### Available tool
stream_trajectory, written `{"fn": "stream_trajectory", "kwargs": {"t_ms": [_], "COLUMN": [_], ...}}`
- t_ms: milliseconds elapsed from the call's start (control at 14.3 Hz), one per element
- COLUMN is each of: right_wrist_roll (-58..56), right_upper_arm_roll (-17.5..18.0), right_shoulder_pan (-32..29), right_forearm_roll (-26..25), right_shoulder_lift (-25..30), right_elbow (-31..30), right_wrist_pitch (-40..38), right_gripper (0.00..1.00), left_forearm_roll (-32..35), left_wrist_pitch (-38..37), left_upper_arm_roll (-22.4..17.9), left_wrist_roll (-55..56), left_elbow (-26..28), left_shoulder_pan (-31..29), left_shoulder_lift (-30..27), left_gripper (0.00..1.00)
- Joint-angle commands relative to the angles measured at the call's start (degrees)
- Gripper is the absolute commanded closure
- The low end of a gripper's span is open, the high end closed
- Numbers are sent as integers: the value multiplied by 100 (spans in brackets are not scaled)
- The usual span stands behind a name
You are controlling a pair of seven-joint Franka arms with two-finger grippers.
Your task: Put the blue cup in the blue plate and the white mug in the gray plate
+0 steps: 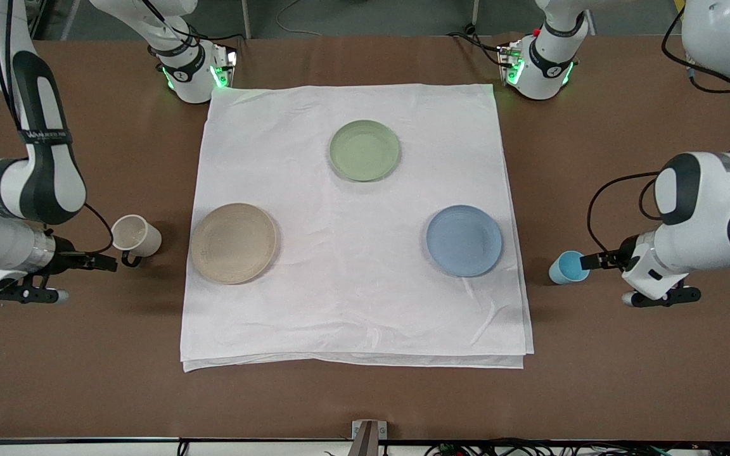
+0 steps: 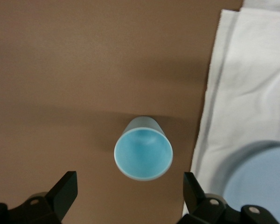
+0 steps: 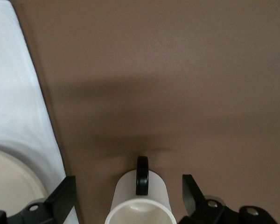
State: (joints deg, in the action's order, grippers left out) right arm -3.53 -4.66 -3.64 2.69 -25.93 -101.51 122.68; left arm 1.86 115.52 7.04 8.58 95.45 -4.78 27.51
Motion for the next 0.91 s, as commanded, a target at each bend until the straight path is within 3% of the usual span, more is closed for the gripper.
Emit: {"fn": "stream_trajectory", "kwargs": {"t_ms": [0,209,279,419,488,558,628,837], "right_wrist_roll": [-7,-16,-16,-16,-7,-7,-7,211], "right_upper_arm_roll": [27,27,27,36,36,27,27,71], "right_shoulder_pan": [-58,-93,-111,-120,-120,-120,-120,-15], "right_forearm_roll": [188,197,197,214,214,214,214,292], "right_shoulder_lift": [62,10,-17,-17,-8,-8,1,219], "right_elbow": [-728,-1019,-1081,-1152,-1204,-1204,-1204,-1082], "right_wrist_pitch": [720,854,863,854,854,845,819,321], "right_gripper": [1,17,27,52,70,87,99,100], "left_forearm_roll": [25,43,121,253,254,262,262,254], "left_wrist_pitch": [540,700,709,709,709,709,700,499], "left_upper_arm_roll": [-1,-18,-18,-18,-18,-18,-9,-1], "left_wrist_roll": [-58,-67,-76,-67,-67,-58,-32,12], "left_elbow": [228,255,281,325,325,325,308,290], "left_shoulder_pan": [-41,-155,-164,-164,-155,-147,-146,-146], "left_shoulder_lift": [315,606,641,651,651,642,607,379], "left_gripper": [2,14,23,47,56,57,56,53]}}
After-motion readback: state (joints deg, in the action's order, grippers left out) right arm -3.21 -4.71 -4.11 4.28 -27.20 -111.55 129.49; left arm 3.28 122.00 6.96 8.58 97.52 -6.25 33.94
